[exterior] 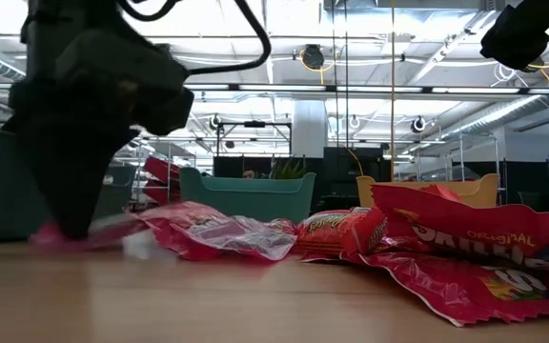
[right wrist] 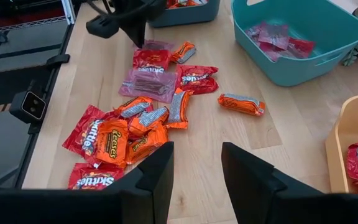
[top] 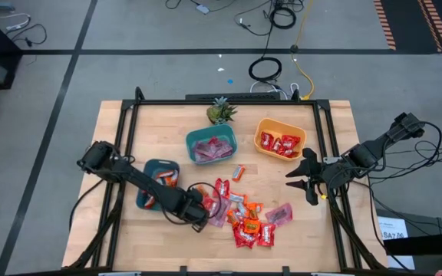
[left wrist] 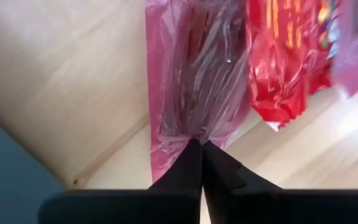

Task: Sort candy
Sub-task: Put the pink candy into the light blue bin, then put the red candy into the yellow bin

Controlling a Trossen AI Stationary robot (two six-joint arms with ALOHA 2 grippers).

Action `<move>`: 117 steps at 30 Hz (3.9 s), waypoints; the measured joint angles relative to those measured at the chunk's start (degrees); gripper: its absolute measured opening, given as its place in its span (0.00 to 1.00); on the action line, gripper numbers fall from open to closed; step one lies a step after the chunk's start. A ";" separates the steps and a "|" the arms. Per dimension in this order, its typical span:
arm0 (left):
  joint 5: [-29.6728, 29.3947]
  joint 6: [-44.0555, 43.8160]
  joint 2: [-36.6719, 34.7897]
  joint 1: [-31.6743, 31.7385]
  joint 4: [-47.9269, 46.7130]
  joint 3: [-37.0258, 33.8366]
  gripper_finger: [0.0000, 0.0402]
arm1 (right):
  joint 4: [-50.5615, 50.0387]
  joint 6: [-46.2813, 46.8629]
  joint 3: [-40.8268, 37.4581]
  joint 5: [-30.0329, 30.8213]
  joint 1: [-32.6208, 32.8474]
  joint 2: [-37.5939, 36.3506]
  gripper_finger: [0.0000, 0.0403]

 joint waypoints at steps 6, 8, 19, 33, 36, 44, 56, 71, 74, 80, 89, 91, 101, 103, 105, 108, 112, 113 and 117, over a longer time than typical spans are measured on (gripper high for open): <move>-0.06 -0.54 -4.48 1.35 -1.44 0.00 0.01 | -0.15 -0.41 0.00 0.00 -0.01 0.00 0.31; -0.15 -0.57 -6.18 1.92 -1.59 0.00 0.01 | -0.20 -0.42 0.00 0.00 -0.01 0.00 0.31; -5.03 2.65 -16.29 7.11 -6.34 0.07 0.00 | -0.33 -0.42 0.00 0.02 0.00 0.00 0.31; -4.55 30.13 -20.20 24.54 -19.93 7.75 0.00 | -0.15 0.53 0.02 3.03 0.01 0.00 0.31; -5.80 38.03 -20.21 29.37 -20.49 10.14 0.00 | -0.01 0.72 0.02 4.45 -0.01 0.00 0.31; -4.91 52.16 -18.00 41.17 -18.76 12.48 0.00 | 0.20 2.93 0.02 4.50 0.01 0.00 0.31; -2.70 55.15 -12.45 44.80 -7.55 12.85 0.09 | 0.17 3.85 0.02 4.52 0.01 0.00 0.31; -2.17 54.92 -11.97 42.85 -6.87 12.85 0.11 | 0.09 6.29 0.02 4.21 0.00 0.00 0.31; 0.82 53.28 -12.33 42.72 -7.57 12.85 0.11 | 0.12 6.29 0.02 4.17 0.00 0.00 0.31; 6.37 47.11 -12.77 41.82 -7.60 12.85 0.11 | 0.64 6.29 0.02 4.17 0.01 0.00 0.31; 5.00 41.42 -12.77 36.38 -9.11 12.85 0.11 | 4.11 6.27 0.02 4.20 0.00 0.00 0.31; 3.93 40.45 -12.77 34.65 -9.10 12.85 0.11 | 4.11 6.27 0.02 4.20 -0.01 0.00 0.31; -3.10 36.76 -12.77 24.47 -11.45 12.81 0.11 | 4.09 5.56 0.02 4.20 0.00 0.00 0.31; -5.08 34.22 -12.77 22.23 -12.94 12.81 0.11 | 4.14 4.89 0.02 4.20 0.01 0.00 0.31; -6.84 31.46 -12.77 19.99 -14.92 12.81 0.11 | 4.84 4.94 0.02 4.20 -0.01 0.00 0.31; -9.07 28.08 -12.77 16.40 -16.87 12.81 0.11 | 6.21 5.76 0.02 4.18 -0.01 0.00 0.31; -9.57 26.23 -12.77 11.44 -16.55 12.81 0.11 | 9.15 9.06 0.02 4.22 0.00 0.00 0.31; -9.64 25.40 -12.77 10.16 -16.53 12.81 0.11 | 9.96 8.91 0.02 4.22 0.01 0.00 0.31; -10.96 23.82 -12.79 5.90 -16.57 12.81 0.11 | 10.64 7.54 0.02 4.22 0.01 0.00 0.31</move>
